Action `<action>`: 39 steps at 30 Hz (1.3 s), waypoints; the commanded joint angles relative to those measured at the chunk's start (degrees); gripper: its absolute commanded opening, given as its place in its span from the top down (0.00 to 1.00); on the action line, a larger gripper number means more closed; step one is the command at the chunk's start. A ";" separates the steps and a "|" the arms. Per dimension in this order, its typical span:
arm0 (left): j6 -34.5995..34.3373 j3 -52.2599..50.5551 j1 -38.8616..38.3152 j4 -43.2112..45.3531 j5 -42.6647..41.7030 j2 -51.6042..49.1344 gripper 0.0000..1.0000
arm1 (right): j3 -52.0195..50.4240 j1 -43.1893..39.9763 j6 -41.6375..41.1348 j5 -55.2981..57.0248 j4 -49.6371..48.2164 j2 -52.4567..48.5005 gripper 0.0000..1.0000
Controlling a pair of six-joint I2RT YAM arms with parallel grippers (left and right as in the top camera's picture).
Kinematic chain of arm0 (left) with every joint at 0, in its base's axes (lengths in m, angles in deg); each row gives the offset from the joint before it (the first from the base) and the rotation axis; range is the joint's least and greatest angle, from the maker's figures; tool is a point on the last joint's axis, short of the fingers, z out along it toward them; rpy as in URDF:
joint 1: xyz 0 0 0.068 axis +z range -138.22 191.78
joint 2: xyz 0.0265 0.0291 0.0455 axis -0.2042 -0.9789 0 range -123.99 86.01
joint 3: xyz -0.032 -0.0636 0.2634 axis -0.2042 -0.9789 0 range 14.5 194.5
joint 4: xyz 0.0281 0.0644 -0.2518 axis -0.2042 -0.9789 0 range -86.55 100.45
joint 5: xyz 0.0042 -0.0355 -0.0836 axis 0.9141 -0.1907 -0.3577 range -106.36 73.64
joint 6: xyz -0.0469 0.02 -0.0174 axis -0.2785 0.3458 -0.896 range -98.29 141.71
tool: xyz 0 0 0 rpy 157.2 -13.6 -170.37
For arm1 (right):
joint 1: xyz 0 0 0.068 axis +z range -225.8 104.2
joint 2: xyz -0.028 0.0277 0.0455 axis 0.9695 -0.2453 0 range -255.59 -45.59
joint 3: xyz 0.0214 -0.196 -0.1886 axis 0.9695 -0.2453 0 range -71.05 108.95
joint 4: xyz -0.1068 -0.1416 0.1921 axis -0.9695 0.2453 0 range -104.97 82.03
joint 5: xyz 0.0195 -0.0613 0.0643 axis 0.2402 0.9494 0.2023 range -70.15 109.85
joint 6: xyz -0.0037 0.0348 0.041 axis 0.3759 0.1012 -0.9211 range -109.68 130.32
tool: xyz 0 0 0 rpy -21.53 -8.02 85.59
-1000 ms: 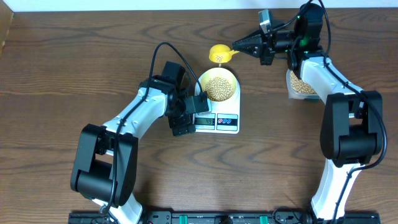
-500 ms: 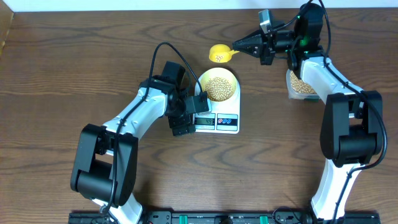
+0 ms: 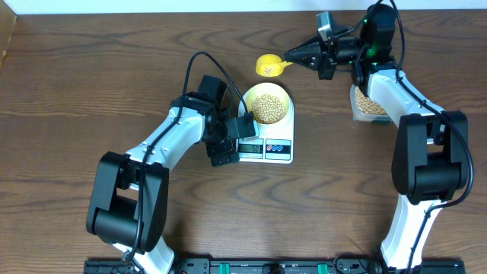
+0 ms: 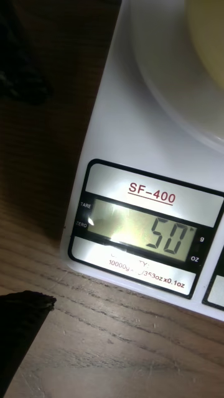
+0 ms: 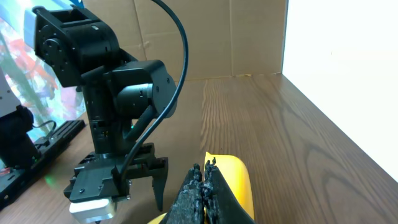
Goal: Scoop item into bowl and weigh 50g on scale
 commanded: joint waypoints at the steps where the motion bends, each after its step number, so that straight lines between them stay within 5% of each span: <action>1: 0.98 -0.44 0.31 -0.20 0.31 1.18 0.02 | -0.17 0.50 0.42 -0.92 0.07 -0.74 0.99; 39: 0.98 -0.44 0.31 -0.20 0.31 1.18 0.02 | -0.17 0.50 -3.10 -0.70 0.07 -0.74 0.99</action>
